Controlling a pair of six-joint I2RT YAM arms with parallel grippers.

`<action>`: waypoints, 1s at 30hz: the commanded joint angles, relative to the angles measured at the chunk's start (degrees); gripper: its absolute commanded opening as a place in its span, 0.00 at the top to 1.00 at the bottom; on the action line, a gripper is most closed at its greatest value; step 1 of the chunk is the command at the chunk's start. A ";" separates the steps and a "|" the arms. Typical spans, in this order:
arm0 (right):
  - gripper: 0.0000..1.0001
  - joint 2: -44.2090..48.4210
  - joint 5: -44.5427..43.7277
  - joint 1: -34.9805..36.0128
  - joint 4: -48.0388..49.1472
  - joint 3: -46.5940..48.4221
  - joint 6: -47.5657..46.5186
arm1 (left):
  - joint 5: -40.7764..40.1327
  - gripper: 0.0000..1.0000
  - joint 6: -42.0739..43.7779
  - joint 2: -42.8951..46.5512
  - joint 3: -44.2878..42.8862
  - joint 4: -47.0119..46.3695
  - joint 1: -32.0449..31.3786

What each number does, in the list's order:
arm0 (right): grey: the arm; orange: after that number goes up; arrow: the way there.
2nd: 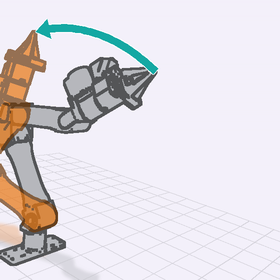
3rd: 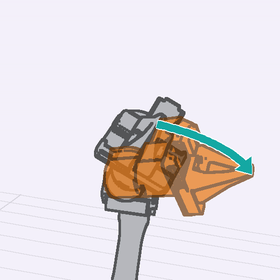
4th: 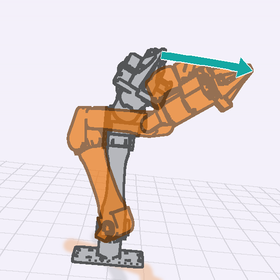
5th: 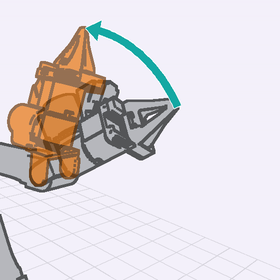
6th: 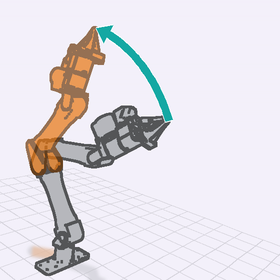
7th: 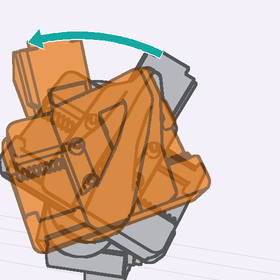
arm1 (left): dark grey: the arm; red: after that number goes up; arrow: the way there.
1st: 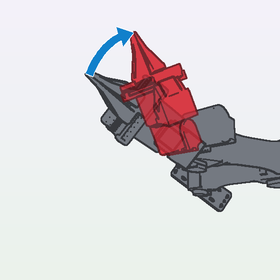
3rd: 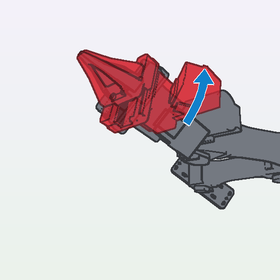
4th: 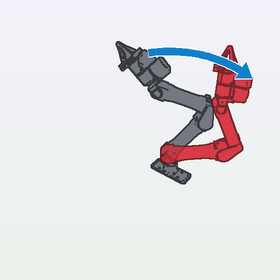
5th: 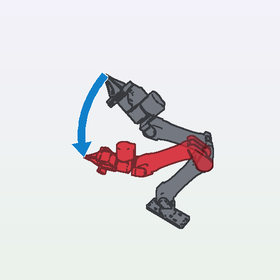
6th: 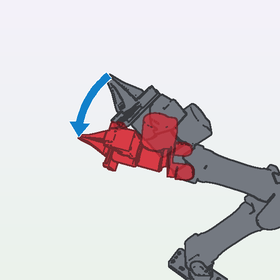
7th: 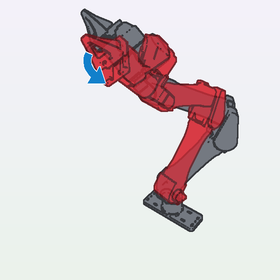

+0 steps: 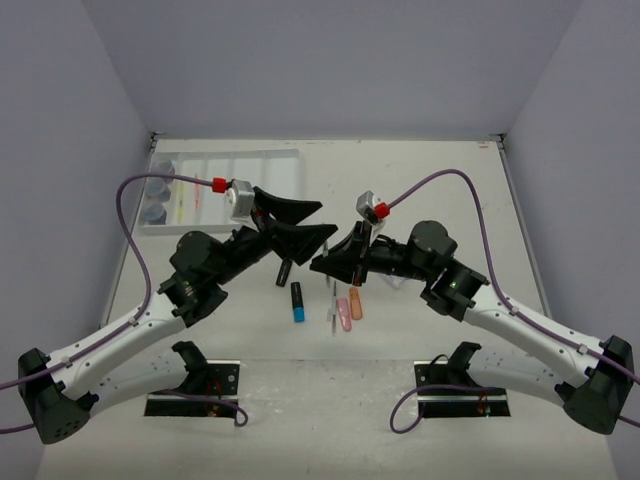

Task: Sort the stationery into containers
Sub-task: Close the pen cap on the pen.

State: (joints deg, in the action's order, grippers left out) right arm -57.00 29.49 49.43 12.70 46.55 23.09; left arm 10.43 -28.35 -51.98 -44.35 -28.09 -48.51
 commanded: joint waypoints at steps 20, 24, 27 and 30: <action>1.00 -0.66 -2.72 -0.04 -5.24 9.82 -3.58 | 10.14 1.00 -4.28 -0.67 0.25 -0.73 -0.17; 1.00 -1.19 -6.52 -0.15 -7.33 13.50 -4.11 | 10.14 1.00 -4.99 -0.12 1.69 -0.62 -0.12; 1.00 -2.68 -9.11 -0.27 -8.75 17.23 -4.93 | 10.79 1.00 -5.84 -0.32 2.46 -0.15 -0.15; 1.00 -4.42 -10.21 -0.81 -9.59 22.04 -5.38 | 11.56 1.00 -6.69 -0.50 4.29 -0.67 -0.35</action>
State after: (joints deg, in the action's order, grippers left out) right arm -60.28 27.91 50.05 -2.64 58.63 18.39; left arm 14.60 -32.57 -52.11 -43.94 -33.00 -47.68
